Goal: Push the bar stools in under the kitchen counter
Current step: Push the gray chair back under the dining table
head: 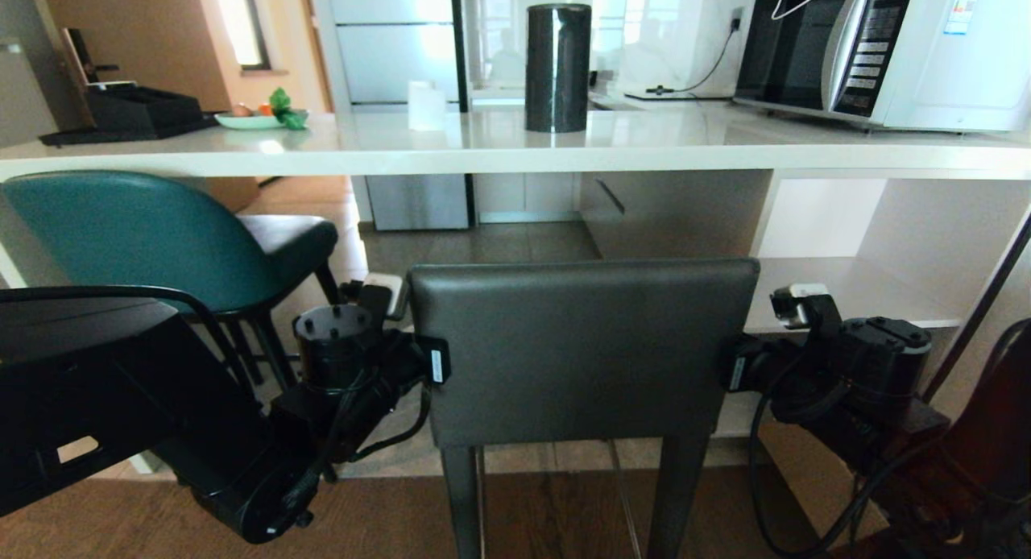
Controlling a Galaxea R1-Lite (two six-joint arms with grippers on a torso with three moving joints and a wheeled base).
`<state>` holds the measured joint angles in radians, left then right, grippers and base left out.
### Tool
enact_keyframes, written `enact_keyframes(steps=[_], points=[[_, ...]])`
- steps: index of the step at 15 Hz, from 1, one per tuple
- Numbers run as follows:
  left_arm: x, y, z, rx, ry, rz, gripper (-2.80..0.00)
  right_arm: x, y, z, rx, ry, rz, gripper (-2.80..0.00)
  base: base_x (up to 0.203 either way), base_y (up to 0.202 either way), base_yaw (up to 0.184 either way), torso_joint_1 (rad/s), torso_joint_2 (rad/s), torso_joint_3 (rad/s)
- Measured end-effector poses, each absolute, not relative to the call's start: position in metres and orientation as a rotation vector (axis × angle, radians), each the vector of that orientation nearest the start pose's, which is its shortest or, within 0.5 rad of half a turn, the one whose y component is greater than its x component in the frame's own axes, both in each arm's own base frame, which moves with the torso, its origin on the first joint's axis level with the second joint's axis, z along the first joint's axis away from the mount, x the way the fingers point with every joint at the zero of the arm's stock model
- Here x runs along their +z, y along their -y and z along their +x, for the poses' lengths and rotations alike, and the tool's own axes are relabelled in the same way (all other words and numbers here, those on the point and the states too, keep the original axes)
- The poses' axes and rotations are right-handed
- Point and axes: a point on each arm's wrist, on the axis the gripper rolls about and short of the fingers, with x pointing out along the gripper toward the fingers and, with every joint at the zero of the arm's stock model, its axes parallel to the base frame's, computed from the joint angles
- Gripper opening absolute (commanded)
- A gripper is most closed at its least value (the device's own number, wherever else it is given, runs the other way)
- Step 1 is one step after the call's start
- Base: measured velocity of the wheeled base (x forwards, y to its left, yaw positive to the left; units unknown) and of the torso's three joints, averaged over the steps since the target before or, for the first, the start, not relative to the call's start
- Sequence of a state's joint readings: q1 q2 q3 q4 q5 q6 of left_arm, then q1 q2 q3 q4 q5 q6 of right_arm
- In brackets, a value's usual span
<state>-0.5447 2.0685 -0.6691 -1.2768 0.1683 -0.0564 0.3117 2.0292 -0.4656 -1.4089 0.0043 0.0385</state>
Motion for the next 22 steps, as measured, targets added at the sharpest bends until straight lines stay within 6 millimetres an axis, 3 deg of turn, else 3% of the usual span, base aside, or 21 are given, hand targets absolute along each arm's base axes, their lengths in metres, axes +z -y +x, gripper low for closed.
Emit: enact_keyframes(steps=[22], points=[[0.0922,0.1777,0.3015,-0.375,-0.115,0.023,-2.8,0.0774,-0.0964,0.2935,0.312,-0.155,0.015,-2.8,0.186,0.0,0.002,0.002,0.0,0.002]])
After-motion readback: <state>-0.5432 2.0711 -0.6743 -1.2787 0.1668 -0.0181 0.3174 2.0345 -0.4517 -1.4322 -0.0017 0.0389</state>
